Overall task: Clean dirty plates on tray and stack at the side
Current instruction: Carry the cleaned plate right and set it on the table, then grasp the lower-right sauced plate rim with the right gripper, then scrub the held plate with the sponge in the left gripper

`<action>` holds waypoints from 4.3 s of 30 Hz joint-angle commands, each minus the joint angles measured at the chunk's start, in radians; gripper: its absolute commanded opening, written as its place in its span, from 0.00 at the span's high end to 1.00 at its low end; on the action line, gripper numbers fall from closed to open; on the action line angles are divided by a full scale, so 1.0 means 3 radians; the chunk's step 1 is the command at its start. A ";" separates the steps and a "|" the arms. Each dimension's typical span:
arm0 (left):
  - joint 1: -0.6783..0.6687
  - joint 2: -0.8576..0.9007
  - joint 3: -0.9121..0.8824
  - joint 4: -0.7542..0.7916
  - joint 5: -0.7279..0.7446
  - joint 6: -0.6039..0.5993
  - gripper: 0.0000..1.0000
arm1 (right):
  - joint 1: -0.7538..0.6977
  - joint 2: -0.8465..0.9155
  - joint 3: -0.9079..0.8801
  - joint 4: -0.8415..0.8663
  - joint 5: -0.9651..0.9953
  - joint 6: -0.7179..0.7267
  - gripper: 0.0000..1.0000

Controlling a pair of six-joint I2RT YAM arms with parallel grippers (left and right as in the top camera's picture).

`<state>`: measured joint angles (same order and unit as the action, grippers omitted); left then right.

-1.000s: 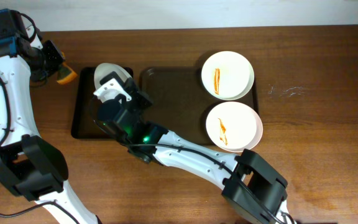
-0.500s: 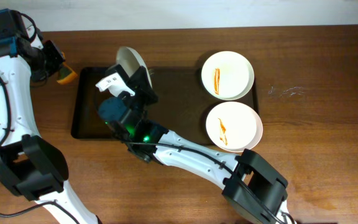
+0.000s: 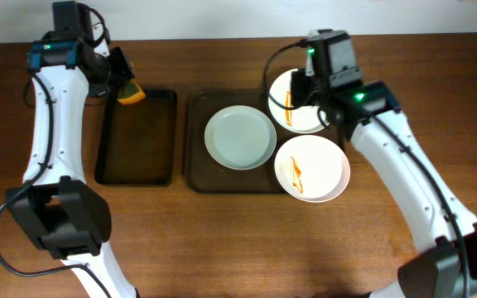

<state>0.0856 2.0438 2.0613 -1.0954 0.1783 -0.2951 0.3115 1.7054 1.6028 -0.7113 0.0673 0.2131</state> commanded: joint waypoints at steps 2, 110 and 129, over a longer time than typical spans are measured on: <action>-0.0099 -0.0024 0.0051 0.0015 -0.0010 -0.0008 1.00 | -0.0064 0.0618 0.0005 -0.0254 -0.0871 0.0395 0.70; -0.0816 0.0281 0.0001 -0.0032 -0.0029 0.0346 1.00 | 0.0135 0.0568 -0.1500 0.0876 -0.0561 0.1793 0.67; -0.0898 0.0281 0.0000 -0.0140 -0.0020 0.0458 1.00 | 0.0234 0.0772 -0.1352 0.1005 -0.0487 0.1971 0.66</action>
<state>-0.1814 2.1269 2.0594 -1.1107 0.1608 -0.2062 0.3977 1.9202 1.1744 -0.4194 -0.0719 0.8780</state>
